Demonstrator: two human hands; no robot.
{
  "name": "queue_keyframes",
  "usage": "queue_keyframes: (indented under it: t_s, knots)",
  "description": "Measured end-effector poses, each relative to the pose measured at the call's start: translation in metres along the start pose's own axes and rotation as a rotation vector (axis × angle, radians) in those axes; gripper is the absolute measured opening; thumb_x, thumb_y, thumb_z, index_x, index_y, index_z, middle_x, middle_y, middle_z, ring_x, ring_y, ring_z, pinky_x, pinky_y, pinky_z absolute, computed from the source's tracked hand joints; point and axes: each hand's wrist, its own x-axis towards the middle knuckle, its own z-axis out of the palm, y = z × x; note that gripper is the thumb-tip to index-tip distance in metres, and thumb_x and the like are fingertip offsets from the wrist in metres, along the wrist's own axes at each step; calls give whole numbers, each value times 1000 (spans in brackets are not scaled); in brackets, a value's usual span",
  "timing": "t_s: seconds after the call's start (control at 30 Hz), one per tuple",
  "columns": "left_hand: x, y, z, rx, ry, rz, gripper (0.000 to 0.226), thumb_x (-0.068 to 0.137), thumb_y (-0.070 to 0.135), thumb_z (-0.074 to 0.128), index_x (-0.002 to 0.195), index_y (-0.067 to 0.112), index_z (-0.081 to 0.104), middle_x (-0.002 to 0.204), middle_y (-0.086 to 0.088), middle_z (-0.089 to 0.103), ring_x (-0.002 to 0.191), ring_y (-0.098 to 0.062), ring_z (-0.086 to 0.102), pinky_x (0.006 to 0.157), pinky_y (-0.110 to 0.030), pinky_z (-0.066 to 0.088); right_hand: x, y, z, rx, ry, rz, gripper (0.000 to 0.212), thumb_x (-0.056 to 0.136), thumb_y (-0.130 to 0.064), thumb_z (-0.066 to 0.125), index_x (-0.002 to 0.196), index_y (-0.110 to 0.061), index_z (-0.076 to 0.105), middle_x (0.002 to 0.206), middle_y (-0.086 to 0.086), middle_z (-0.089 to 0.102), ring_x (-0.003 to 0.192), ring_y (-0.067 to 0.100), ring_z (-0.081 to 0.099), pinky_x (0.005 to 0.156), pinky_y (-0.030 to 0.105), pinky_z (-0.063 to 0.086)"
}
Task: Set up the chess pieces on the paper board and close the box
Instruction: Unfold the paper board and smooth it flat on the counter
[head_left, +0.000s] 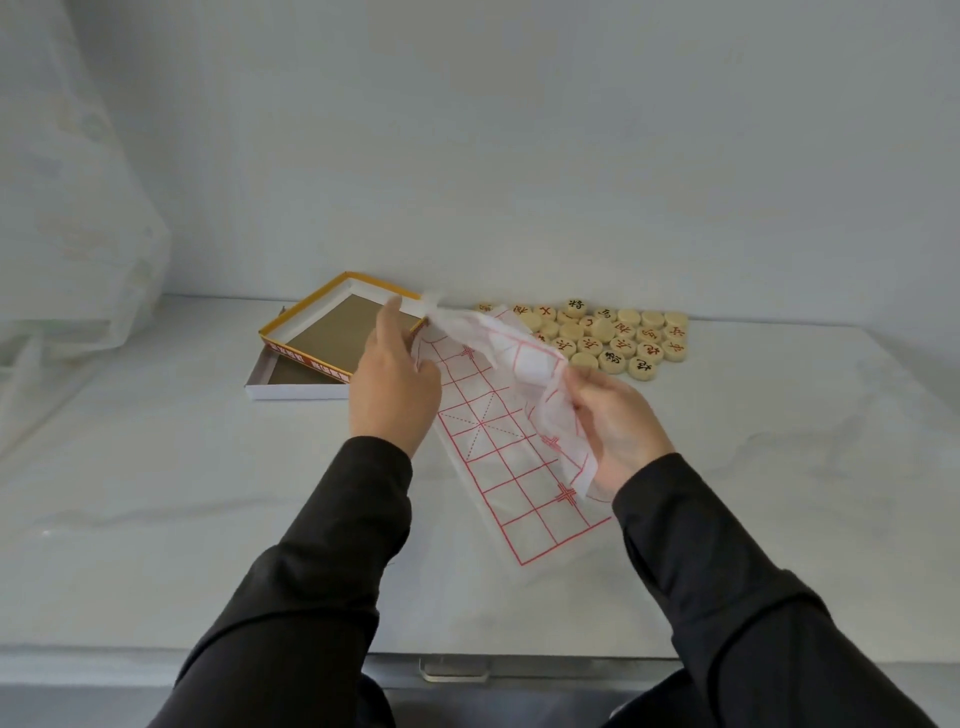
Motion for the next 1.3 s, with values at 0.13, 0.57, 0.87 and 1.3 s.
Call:
queue_keyframes:
  t_s: [0.13, 0.57, 0.87, 1.3]
  knots:
    - [-15, 7, 19, 34, -15, 95, 81, 86, 9, 57, 149, 23, 6, 143, -4, 33, 124, -21, 41, 98, -33, 41, -3, -10, -13, 256, 11, 101, 27, 100, -24, 40, 110, -12, 63, 100, 8, 70, 90, 23, 64, 74, 34, 49]
    - [-28, -15, 40, 775, -716, 132, 100, 73, 79, 38, 147, 32, -10, 158, 1, -4, 143, -33, -7, 110, -61, 3, -2, -26, -70, -117, 405, 129, 29, 101, -17, 37, 120, -6, 57, 121, 16, 62, 107, 33, 60, 79, 35, 53]
    - [-24, -19, 20, 796, -830, 139, 103, 73, 75, 49, 148, 31, -8, 158, 4, -7, 144, -30, -7, 110, -60, 4, -3, -35, -104, -1115, 440, 349, 31, 100, -15, 40, 123, 3, 49, 113, 17, 55, 103, 32, 52, 93, 34, 41]
    - [-27, -17, -5, 854, -938, 109, 101, 75, 65, 59, 149, 30, 0, 158, 5, -5, 144, -29, -5, 113, -56, 8, -17, -20, -113, -1241, 732, -106, 40, 92, -18, 51, 130, -5, 45, 128, 15, 54, 116, 32, 50, 92, 40, 44]
